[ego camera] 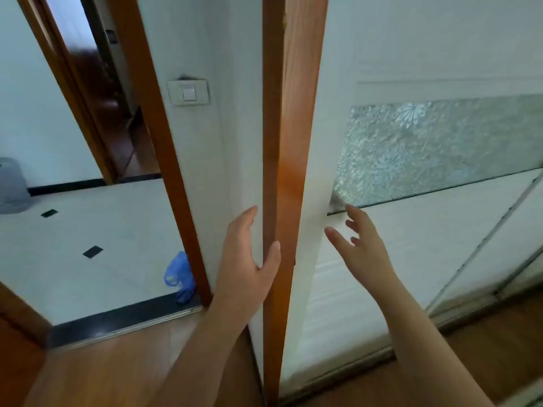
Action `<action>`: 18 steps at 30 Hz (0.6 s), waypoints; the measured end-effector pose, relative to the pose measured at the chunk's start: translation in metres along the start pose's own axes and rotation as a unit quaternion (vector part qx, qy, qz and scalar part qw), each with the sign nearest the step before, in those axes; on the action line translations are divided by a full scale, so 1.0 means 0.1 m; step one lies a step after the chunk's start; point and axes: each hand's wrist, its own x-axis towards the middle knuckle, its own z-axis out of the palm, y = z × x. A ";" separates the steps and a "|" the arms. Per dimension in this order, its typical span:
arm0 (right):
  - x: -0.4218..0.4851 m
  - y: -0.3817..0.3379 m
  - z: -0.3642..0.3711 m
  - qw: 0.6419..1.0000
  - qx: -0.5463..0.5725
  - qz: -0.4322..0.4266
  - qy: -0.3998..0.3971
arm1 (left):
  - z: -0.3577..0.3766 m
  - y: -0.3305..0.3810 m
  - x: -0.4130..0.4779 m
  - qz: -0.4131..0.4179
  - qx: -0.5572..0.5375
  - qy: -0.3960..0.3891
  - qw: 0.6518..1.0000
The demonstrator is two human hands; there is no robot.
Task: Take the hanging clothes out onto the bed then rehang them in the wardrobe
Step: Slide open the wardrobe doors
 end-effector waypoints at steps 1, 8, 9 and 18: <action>0.04 -0.02 0.01 1.000 0.005 -0.010 0.001 | 0.03 0.02 0.07 0.002 -0.004 0.025 1.000; 0.08 -0.19 0.27 0.998 0.031 -0.057 -0.015 | 0.20 0.09 0.25 0.022 -0.006 0.002 1.000; 0.07 -0.19 0.31 0.998 0.030 -0.051 -0.019 | 0.19 0.09 0.27 0.030 -0.007 0.004 1.000; 0.14 -0.17 0.24 0.999 0.022 0.001 -0.046 | 0.21 -0.03 0.28 0.051 -0.027 0.005 0.998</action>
